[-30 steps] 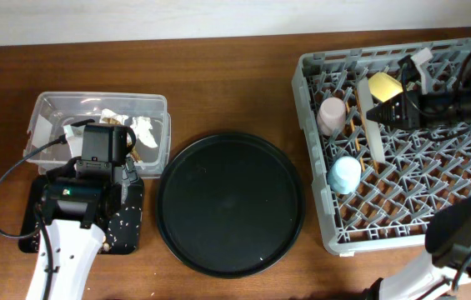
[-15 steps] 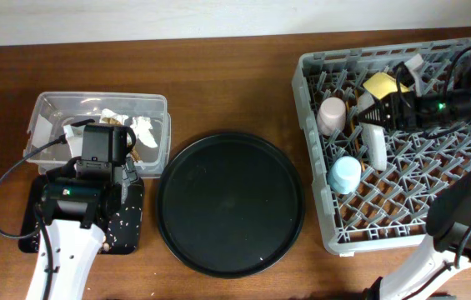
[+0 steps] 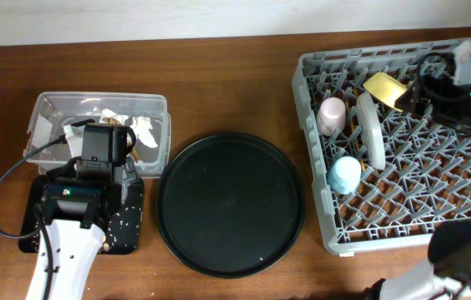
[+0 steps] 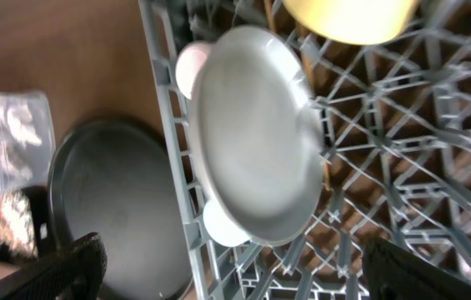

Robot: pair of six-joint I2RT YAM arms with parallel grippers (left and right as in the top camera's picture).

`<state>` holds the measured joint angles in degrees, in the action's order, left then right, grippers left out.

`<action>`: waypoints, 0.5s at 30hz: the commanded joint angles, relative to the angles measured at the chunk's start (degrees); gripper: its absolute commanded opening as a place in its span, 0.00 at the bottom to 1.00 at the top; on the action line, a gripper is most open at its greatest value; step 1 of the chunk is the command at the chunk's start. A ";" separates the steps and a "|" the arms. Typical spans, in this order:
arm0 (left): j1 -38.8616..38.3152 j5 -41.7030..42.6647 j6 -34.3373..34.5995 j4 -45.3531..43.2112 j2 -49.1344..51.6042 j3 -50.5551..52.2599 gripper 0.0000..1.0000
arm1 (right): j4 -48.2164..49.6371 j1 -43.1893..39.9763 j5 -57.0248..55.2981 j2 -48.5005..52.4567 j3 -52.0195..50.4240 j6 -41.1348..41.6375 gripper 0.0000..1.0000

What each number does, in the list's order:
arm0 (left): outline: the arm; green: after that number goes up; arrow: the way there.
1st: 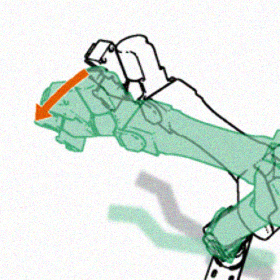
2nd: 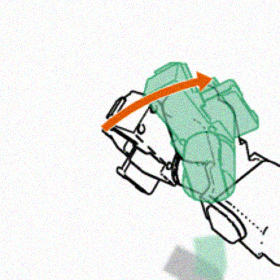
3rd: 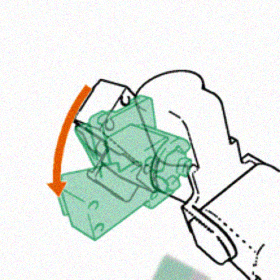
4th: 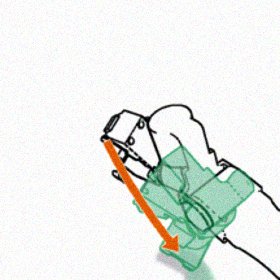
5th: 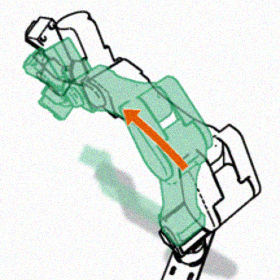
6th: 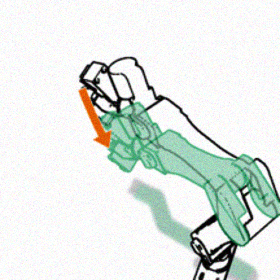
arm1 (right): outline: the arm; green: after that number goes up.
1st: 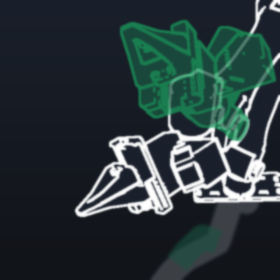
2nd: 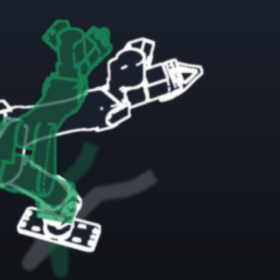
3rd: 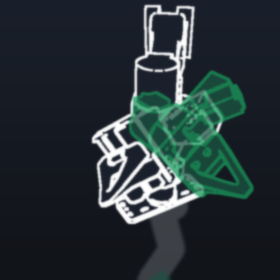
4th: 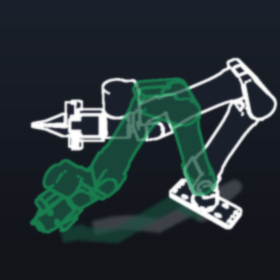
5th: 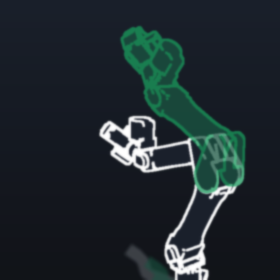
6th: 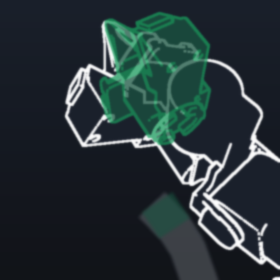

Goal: Sort waste into correct bins and load items into the dishwasher rack

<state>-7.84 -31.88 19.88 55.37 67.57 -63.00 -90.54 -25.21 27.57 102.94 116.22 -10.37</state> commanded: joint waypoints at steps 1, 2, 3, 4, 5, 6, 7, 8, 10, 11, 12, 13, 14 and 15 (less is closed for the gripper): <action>0.13 0.02 -0.42 0.02 -0.04 0.00 0.99 | -0.07 -0.24 -8.20 -8.07 1.55 7.04 0.99; 0.13 0.02 -0.42 0.02 -0.04 0.00 0.99 | -0.22 -0.20 -11.67 -9.27 1.55 9.75 0.99; 0.13 0.02 -0.42 0.02 -0.04 0.00 0.99 | -0.52 -0.02 -14.84 -10.23 1.53 11.50 0.99; 0.13 0.02 -0.42 0.02 -0.04 0.00 0.99 | -0.81 0.13 -16.09 -10.82 1.53 12.20 0.99; 0.13 0.02 -0.42 0.02 -0.04 0.00 0.99 | -0.81 0.11 -15.78 -11.28 1.53 12.55 0.99; 0.13 0.02 -0.42 0.02 -0.04 0.00 0.99 | -0.76 0.11 -15.61 -11.56 1.53 12.59 0.99; 0.13 0.00 -0.42 0.02 -0.04 0.00 0.99 | -0.76 0.09 -15.61 -11.56 1.53 12.59 0.99; 0.13 0.00 -0.42 0.02 -0.04 0.00 0.99 | -0.74 0.07 -15.63 -11.52 1.53 12.61 0.99; 0.13 0.02 -0.42 0.02 -0.04 0.00 0.99 | -0.74 0.07 -15.63 -11.08 1.53 12.59 0.99; 0.13 0.02 -0.42 0.02 -0.04 0.00 0.99 | -0.74 0.07 -15.63 -10.86 1.53 12.59 0.99; 0.13 0.00 -0.42 0.02 -0.04 0.00 0.99 | -0.74 0.07 -15.63 -10.67 1.53 12.59 0.99; 0.13 0.00 -0.42 0.02 -0.04 0.00 0.99 | -0.74 0.07 -15.63 -10.62 1.53 12.59 0.99; 0.13 0.02 -0.42 0.02 -0.04 0.00 0.99 | -0.74 0.07 -15.63 -10.60 1.53 12.59 0.99; 0.13 0.02 -0.42 0.02 -0.04 0.00 0.99 | -0.74 0.07 -15.63 -10.60 1.53 12.59 0.99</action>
<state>-7.84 -31.88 19.88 55.37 67.57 -63.00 -91.29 -25.21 13.02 91.85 117.21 1.48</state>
